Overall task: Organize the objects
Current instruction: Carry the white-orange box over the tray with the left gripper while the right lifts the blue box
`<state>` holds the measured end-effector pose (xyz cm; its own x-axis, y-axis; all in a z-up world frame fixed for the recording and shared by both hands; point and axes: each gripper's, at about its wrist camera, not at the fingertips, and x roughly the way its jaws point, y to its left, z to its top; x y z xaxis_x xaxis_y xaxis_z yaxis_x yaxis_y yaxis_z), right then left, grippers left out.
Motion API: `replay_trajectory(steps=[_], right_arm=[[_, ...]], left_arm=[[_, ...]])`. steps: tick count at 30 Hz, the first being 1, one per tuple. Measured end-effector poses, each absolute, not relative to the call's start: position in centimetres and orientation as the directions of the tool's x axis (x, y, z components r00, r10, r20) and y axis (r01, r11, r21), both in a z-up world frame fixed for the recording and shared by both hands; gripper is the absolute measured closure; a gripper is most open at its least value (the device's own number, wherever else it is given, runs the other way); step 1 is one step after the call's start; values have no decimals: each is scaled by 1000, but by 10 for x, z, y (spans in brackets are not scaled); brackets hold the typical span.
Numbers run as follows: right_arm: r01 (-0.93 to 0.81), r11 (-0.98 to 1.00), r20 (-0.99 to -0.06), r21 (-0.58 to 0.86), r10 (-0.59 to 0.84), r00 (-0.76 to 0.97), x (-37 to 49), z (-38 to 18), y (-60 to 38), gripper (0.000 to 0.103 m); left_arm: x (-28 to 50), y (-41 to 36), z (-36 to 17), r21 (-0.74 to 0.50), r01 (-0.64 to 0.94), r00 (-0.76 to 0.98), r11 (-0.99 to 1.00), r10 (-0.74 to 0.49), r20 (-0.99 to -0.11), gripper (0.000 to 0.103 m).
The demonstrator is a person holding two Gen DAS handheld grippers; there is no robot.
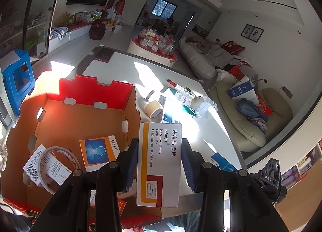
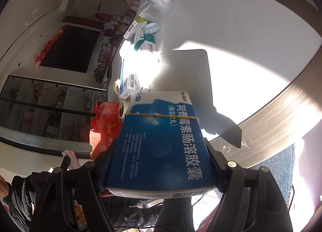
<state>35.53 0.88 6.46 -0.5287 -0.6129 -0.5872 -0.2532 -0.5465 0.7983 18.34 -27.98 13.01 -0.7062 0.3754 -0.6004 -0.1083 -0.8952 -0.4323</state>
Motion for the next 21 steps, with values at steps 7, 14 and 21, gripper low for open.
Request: replay_trajectory(steps=[7,14,21], right_arm=[[-252,-541,-584,802,-621,-523,355,63,5,27],[-253,-533,-579,807,-629,-519,354,62,2,27],[-249,-535,-578,807,-634,-514,352,64,-1,27]], left_arm=[[184,-281,129,-435,-104,-704,-894,376,-603,60],[185,-282,127,-436,-95,-703,-895,371,-607,60],[185,-285,125,-441,-83,-704,-894,365,-609,60]])
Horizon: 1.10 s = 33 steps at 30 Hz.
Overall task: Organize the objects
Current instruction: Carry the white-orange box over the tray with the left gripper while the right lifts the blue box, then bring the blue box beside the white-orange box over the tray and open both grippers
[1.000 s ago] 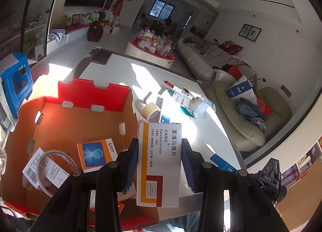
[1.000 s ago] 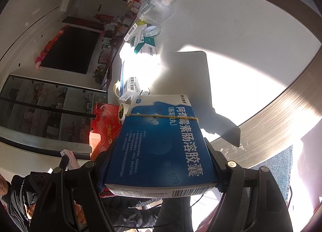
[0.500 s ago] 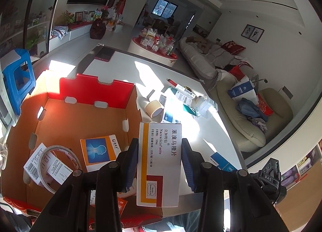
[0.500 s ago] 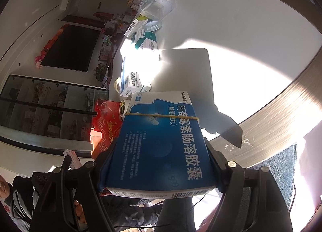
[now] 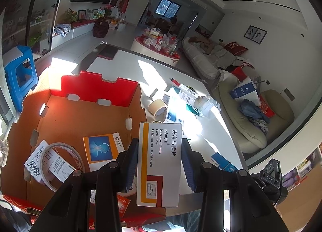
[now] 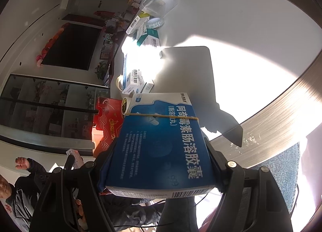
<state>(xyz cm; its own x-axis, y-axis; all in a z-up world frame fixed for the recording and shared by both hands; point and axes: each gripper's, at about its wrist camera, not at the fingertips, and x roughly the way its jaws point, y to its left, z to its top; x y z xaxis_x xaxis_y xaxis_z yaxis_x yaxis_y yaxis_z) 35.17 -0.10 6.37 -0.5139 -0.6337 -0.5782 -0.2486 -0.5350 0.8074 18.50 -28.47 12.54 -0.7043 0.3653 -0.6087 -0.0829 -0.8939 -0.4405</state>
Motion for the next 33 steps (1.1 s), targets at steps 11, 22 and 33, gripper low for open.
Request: replay_trajectory(steps=[11,22,33], right_arm=[[-165,-538,-543,827,-687,-483,333,84,-33,27],[115,-518,-459,848,-824,-331,270,144,-163,27],[150,-482,-450,863,-870,-203,243,140,-244,27]], left_arm=[[190,-303,125,-414,-24,-731,-910,299,-613,59],[183,-350,114,-403,109,-754,-909,189,-630,60],[180,-365,101,-261,240,-722,-935,8,-692,59]])
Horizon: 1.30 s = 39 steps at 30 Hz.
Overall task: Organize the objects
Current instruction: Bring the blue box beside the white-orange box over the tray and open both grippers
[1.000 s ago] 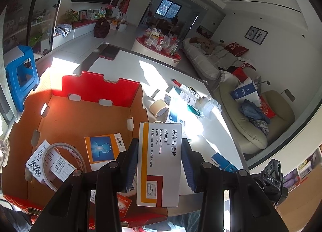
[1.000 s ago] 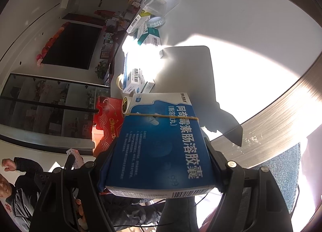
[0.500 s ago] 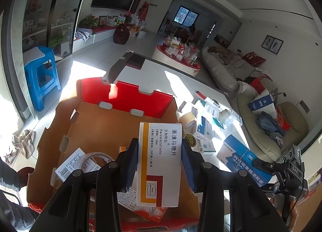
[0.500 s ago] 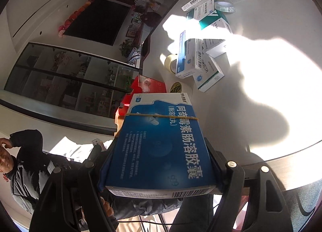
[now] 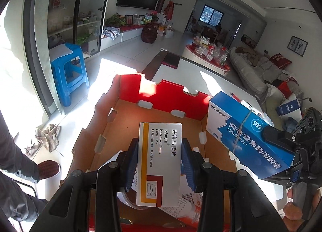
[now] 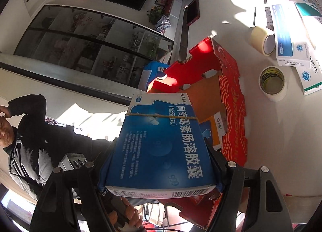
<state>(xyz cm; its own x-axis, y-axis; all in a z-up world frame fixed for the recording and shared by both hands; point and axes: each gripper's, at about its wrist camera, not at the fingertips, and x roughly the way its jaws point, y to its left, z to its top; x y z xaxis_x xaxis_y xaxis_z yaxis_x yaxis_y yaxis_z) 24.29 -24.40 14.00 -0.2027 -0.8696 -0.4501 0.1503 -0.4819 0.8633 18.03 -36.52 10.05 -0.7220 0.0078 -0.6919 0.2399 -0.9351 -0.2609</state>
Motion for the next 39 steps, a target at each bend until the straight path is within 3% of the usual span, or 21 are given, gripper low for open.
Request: replay_trajectory(steps=[8,39], right_arm=[[135,-498,-468,857,-861,-200,237,135,-243,27],[125,-507,-482,853,-856,-189,237,132,-248,27]], left_arm=[[177,-366,100,-197,251,-722,-948,-48,-690,59],[172,-365,98,-167,252,-705,-953,-62,-706,59]])
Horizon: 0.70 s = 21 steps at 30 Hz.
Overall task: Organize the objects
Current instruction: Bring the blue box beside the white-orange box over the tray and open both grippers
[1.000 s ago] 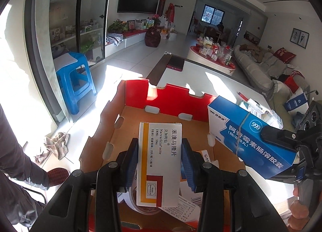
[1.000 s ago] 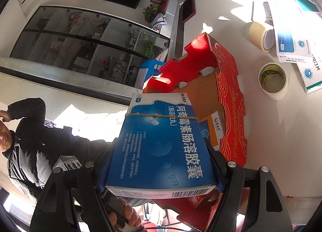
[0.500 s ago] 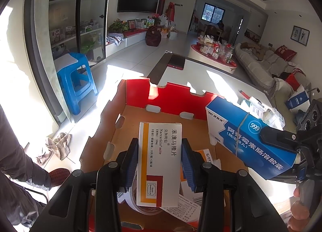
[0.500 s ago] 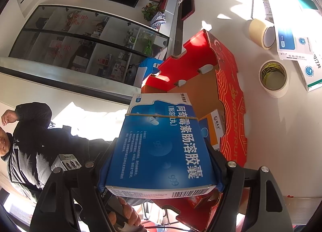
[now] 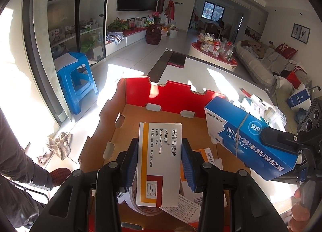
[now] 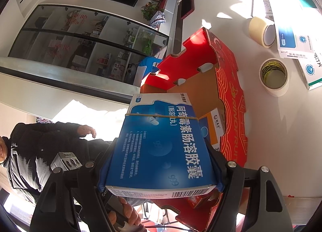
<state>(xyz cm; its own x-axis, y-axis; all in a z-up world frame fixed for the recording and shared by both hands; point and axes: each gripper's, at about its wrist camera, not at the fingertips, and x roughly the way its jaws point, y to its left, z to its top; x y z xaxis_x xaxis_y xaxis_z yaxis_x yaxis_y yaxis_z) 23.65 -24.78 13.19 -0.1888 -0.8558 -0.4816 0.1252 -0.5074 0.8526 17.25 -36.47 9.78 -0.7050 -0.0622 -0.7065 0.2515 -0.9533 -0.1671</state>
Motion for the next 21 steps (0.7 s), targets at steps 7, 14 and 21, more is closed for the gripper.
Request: replay_trajectory(steps=[7,14,21], right_arm=[[118,-520,-495,846,-848,-190,235,129,-250,27],[137,-563,-534,815,-822,-200,231,130,-261,27],[206,-621,-587,756,-783,-208,230,141,-278,10]], left_arm=[[168,-366,92,-183,251,-699,-951,-47,-714,59],[158,-374,80,-210,267,-675,-941,-27,-737,59],[144,-378,67,-231,292,-625,-928,-2,-781,4]])
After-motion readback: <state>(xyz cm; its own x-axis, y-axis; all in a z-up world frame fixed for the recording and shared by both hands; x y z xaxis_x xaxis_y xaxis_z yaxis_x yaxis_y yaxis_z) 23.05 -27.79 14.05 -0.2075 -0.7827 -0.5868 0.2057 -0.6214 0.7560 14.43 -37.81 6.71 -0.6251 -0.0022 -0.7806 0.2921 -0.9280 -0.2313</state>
